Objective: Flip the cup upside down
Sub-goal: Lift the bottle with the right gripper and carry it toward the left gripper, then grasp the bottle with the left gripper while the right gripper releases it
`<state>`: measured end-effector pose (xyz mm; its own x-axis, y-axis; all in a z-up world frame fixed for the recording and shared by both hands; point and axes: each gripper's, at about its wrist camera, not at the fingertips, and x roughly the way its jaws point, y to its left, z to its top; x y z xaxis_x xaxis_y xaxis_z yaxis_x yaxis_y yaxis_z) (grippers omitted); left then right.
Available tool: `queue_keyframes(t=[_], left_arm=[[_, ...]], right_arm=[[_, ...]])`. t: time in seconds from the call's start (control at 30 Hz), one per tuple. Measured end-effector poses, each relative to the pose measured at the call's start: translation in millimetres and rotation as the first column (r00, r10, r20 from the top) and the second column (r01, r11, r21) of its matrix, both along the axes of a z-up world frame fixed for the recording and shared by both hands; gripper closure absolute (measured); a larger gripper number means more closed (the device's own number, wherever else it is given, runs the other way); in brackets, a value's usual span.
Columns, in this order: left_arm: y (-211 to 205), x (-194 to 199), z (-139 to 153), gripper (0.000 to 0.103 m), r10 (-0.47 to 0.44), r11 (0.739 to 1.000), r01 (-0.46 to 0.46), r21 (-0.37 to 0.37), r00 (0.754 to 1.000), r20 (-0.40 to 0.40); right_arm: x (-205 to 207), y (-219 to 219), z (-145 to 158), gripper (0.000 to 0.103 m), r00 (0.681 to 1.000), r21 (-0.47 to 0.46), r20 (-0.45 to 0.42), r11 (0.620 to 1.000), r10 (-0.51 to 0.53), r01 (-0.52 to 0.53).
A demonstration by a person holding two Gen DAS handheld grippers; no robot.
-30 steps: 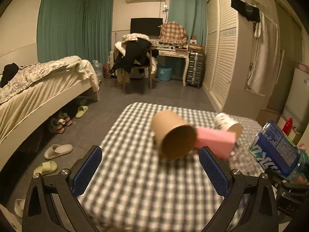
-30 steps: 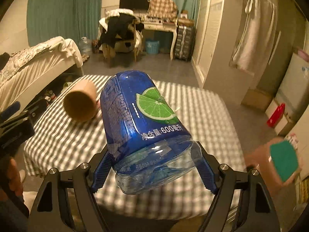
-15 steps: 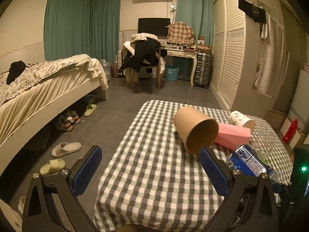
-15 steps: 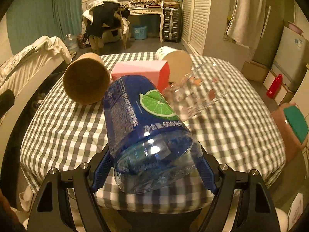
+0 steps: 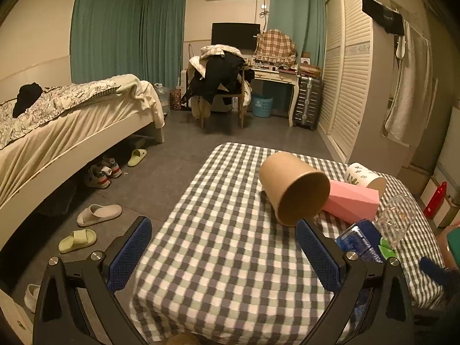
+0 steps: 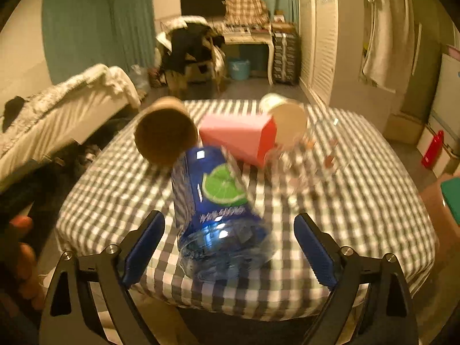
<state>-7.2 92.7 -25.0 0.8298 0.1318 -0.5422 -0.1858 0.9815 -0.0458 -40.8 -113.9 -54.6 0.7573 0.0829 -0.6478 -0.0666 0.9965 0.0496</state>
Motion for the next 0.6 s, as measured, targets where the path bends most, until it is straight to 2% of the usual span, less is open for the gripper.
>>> queue_keyframes(t=[0.3, 0.4, 0.5, 0.6], left_arm=[[-30, -15, 9, 0.000, -0.018, 0.999, 0.019, -0.040, 0.999, 0.040], [-44, -25, 13, 0.000, -0.008, 0.998, 0.012, -0.070, 0.998, 0.056], [-63, -33, 13, 0.000, -0.007, 0.996, 0.012, -0.085, 0.998, 0.062], [-84, -41, 11, 0.000, -0.018, 0.995, 0.024, -0.093, 0.997, 0.074]], right_arm=[[-15, -52, 47, 0.009, 0.990, 0.006, 0.128, 0.999, 0.050, -0.051], [-12, -69, 61, 0.009, 0.983, -0.031, 0.170, 0.997, 0.073, -0.069], [-15, -91, 66, 0.008, 0.976, -0.061, 0.208, 0.997, 0.066, -0.054], [-21, -115, 59, 0.007, 0.974, -0.040, 0.226, 0.999, 0.032, -0.023]])
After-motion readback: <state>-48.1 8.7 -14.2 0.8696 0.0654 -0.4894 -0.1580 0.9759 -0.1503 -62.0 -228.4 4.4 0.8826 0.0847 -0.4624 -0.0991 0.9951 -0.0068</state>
